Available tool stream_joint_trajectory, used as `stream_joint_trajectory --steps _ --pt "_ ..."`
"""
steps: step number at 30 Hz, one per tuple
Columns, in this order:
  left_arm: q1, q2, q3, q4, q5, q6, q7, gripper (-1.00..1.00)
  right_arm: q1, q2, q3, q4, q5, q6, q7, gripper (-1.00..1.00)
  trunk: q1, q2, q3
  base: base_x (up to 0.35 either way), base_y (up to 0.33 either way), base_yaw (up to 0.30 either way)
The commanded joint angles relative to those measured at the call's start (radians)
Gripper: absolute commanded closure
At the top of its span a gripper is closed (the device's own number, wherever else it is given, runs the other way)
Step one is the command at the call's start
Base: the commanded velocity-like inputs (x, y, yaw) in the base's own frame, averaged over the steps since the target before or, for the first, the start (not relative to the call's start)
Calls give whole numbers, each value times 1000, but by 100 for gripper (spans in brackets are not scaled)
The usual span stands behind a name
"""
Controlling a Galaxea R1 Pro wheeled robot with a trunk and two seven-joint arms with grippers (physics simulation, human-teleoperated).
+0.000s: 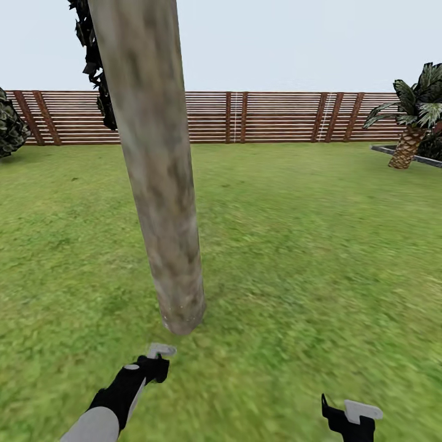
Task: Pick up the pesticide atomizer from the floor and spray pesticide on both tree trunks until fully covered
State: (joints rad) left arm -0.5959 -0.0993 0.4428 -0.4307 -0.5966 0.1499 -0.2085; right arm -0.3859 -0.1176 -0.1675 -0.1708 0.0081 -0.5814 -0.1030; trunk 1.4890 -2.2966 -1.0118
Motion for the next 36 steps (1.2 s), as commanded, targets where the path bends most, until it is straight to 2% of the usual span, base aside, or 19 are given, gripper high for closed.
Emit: stream_joint_trajectory --steps 1,3,5,9,10,11,14,15,17,19,22,25,26,28,29,30,32,35,36 --pt "-1 -12 9 -5 -12 6 -8 100 -1 0 -1 1 1 -3 -2 -100 0 0 -1 0 0 0" --pt "-2 -15 8 -6 -11 7 -8 100 -1 0 -1 1 1 -3 -1 -100 0 0 -1 0 0 0" --pt "-5 -7 6 -9 -13 8 -7 100 -1 0 -1 1 1 -3 -1 -100 0 0 -1 0 0 0" --pt "-7 52 7 -39 -13 11 -11 100 -1 0 0 1 1 -3 -1 -100 0 0 -1 0 0 0" --pt "-7 89 8 -49 -11 12 -13 100 -1 0 0 1 1 -3 -1 -100 0 0 -1 0 0 0" --pt "-4 93 8 -51 -11 12 -13 100 -1 0 0 1 1 -3 -1 -100 0 0 -1 0 0 0" --pt "3 79 5 -53 -12 8 -10 100 -1 0 0 1 1 -3 -1 -100 0 0 -1 0 0 0" --pt "4 40 2 -54 -12 7 -8 100 -1 0 0 1 1 -3 -1 -100 0 0 -1 -78 0 0" --pt "1 19 0 -54 -12 8 -8 100 -1 0 -1 1 1 -3 -1 -100 0 0 -1 -201 0 0" --pt "-5 7 -1 -54 -13 9 -10 100 -1 0 -1 1 1 -3 -1 -100 0 0 -1 -277 0 0" --pt "-8 12 0 -56 -12 12 -17 100 -1 0 -1 1 1 -3 -1 -100 0 0 -1 -85 0 0" --pt "-19 88 6 -91 -1 30 -33 100 -1 0 -1 1 1 -3 -1 -100 0 0 -1 -9 0 0" --pt "-20 94 6 -94 6 40 -40 100 -1 0 -1 1 1 -3 -1 -100 0 0 -1 -2 0 0" --pt "-20 91 1 -102 15 58 -49 100 -1 0 -1 1 1 -3 -2 -100 0 0 -1 -1 0 0" --pt "-21 38 -3 -118 15 65 -52 100 -1 -2 -1 1 1 -3 -2 -100 0 0 -1 0 0 0" --pt "-21 3 -9 -129 14 66 -55 100 -1 -2 -1 1 1 -3 -3 -100 0 0 -1 0 0 0" --pt "-21 -11 -43 -137 15 71 -56 100 -1 -4 -1 1 1 -3 -3 -100 0 0 -1 0 0 0" --pt "-21 -15 -115 -142 19 74 -55 100 -1 -5 -1 1 1 -3 -3 -100 0 0 -1 0 0 0" --pt "-20 -12 -121 -143 20 75 -54 100 -1 -5 -1 1 1 -3 -3 -100 0 0 -1 0 0 0"
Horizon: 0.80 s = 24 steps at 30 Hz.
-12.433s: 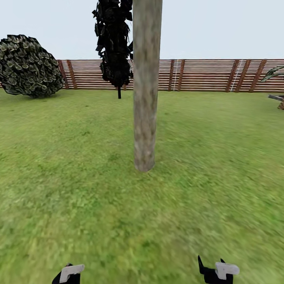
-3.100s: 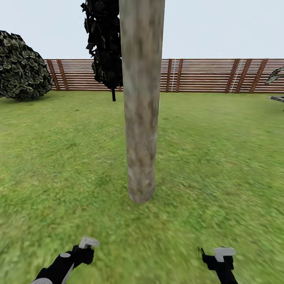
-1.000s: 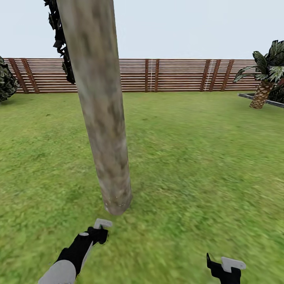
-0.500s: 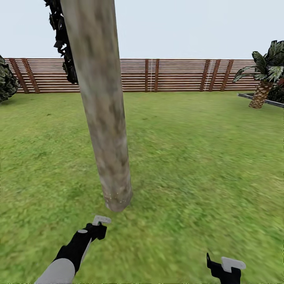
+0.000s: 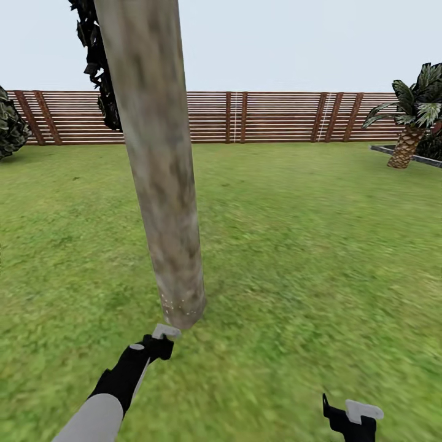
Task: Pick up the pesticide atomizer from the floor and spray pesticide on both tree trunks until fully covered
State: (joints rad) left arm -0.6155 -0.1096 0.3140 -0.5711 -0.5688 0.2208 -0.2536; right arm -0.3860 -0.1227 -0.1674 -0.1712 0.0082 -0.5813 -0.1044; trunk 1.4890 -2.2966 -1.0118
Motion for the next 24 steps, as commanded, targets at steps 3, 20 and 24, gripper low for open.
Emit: stream_joint_trajectory --steps 3,20,24 --pt "1 9 14 -29 -5 4 -10 100 -1 0 -1 1 1 -3 -1 -100 0 0 -1 -125 0 0" --pt "4 -18 -8 -182 -3 106 -13 100 -1 -3 -1 1 1 -3 -1 -100 0 0 -1 -30 0 0" --pt "11 16 51 -183 41 98 -15 100 -1 -3 0 1 1 -3 -1 -100 0 0 -1 -37 0 0"
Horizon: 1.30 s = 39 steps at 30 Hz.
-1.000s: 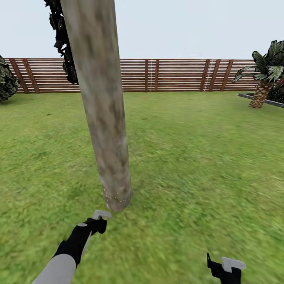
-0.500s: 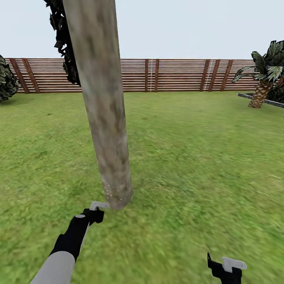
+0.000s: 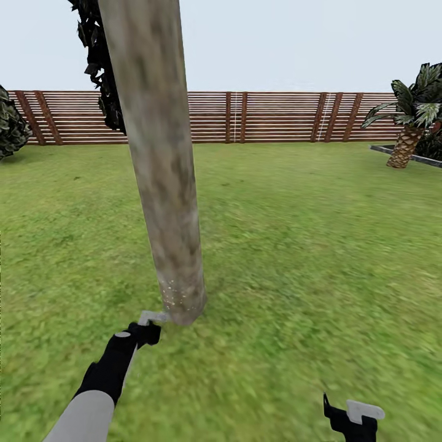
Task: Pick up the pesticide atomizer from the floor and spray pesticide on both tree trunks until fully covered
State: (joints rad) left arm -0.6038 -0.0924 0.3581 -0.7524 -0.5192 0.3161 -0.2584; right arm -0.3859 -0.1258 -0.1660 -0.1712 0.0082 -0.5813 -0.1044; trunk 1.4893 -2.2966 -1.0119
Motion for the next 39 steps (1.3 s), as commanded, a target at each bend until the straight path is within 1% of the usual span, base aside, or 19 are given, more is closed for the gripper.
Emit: stream_joint_trajectory --steps 1,5,7,10,12,13,14,15,16,19,22,23,25,26,29,33,34,36,39 --pt "1 -1 6 -2 -4 1 -10 100 -1 0 -1 1 1 -3 -1 -100 0 0 -1 -243 0 0" --pt "-1 -14 2 -2 1 -1 -9 100 -1 1 -1 1 1 -3 -1 -100 0 0 -1 -219 0 0" --pt "-9 -36 -29 -2 1 2 -7 100 -1 2 -1 1 1 -3 -1 -100 0 0 -1 -34 0 0" --pt "-12 -51 -76 -28 4 7 -6 100 -1 2 -1 1 1 -3 -1 -100 0 0 -1 -9 0 0" --pt "-12 -46 -81 -68 30 10 -7 100 -1 1 -1 1 1 -3 -2 -100 0 0 -1 -2 0 0" --pt "-13 -41 -83 -83 62 12 -8 100 -1 1 -1 1 1 -3 -2 -100 0 0 -1 0 0 0" --pt "-12 -29 -84 -92 101 13 -8 100 -1 1 -1 1 1 -3 -3 -100 0 0 -1 0 0 0" --pt "-12 0 -85 -98 146 13 -8 100 -1 1 -1 1 1 -3 -3 -100 0 0 -1 0 0 0" --pt "-11 20 -89 -100 167 14 -8 100 -1 1 -1 1 1 -3 -3 -100 0 0 -1 0 0 0" --pt "-10 28 -102 -104 181 39 -9 100 -1 0 -1 1 1 -3 -3 -100 0 0 -1 0 0 0" --pt "-11 24 -214 -136 187 85 -7 100 -1 0 -1 1 1 -3 -3 -100 0 0 -1 0 0 0" --pt "-11 24 -236 -152 188 99 -7 100 -1 0 -1 2 1 -3 -3 -100 0 0 -1 0 0 0" --pt "-6 25 -269 -227 191 175 -8 100 -1 0 -1 2 1 -3 -3 -100 0 0 -1 0 0 0" --pt "-6 29 -272 -255 192 198 -9 100 -1 0 -1 2 1 -3 -3 -100 0 0 -1 0 0 0" --pt "-7 39 -269 -282 194 217 -13 100 -1 0 -1 2 1 -3 -3 -100 0 0 -1 0 0 0" --pt "-11 95 -237 -293 196 236 -104 100 -1 0 -1 2 1 -3 -3 -100 0 0 -1 0 0 0" --pt "-11 99 -235 -294 196 242 -114 100 -1 0 -1 2 1 -3 -3 -100 0 0 -1 0 0 0" --pt "-10 94 -240 -322 195 267 -126 100 -1 0 -1 2 1 -3 -3 -100 0 0 -1 0 0 0" --pt "-8 66 -254 -371 194 322 -129 100 -1 1 -1 2 2 -3 -3 -100 0 0 -1 0 0 0"
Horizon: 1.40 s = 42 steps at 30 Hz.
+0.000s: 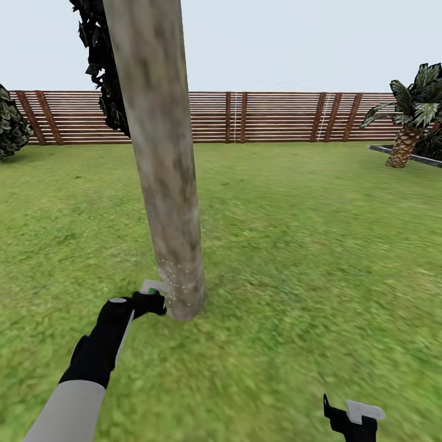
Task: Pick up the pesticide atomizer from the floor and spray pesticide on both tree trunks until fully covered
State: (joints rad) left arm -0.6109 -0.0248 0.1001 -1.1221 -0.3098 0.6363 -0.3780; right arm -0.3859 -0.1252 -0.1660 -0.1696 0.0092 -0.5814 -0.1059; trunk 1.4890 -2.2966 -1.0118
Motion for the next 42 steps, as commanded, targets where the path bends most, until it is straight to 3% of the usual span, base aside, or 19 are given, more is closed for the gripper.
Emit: stream_joint_trajectory --steps 1,8,12,15,35,42 --pt "1 -12 1 -17 -16 29 -10 100 -1 0 -1 1 1 -3 -2 -100 0 0 -1 0 0 0" --pt "12 -3 18 -72 -21 45 5 100 -1 1 -1 1 1 -3 0 -100 0 0 -1 0 -106 0" --pt "48 -10 17 -72 -17 39 101 100 -1 2 0 1 2 -3 0 -100 0 0 -1 0 -267 45" --pt "61 -14 14 -73 -16 38 122 100 -1 3 0 1 2 -3 0 -100 0 0 -1 0 -271 192" --pt "86 -9 27 -26 -15 39 178 100 -1 4 0 0 2 -3 0 -100 0 0 -1 0 -274 33" --pt "86 -13 31 -7 -13 38 180 100 -1 7 0 0 2 -3 0 -100 0 0 -1 43 -275 225"
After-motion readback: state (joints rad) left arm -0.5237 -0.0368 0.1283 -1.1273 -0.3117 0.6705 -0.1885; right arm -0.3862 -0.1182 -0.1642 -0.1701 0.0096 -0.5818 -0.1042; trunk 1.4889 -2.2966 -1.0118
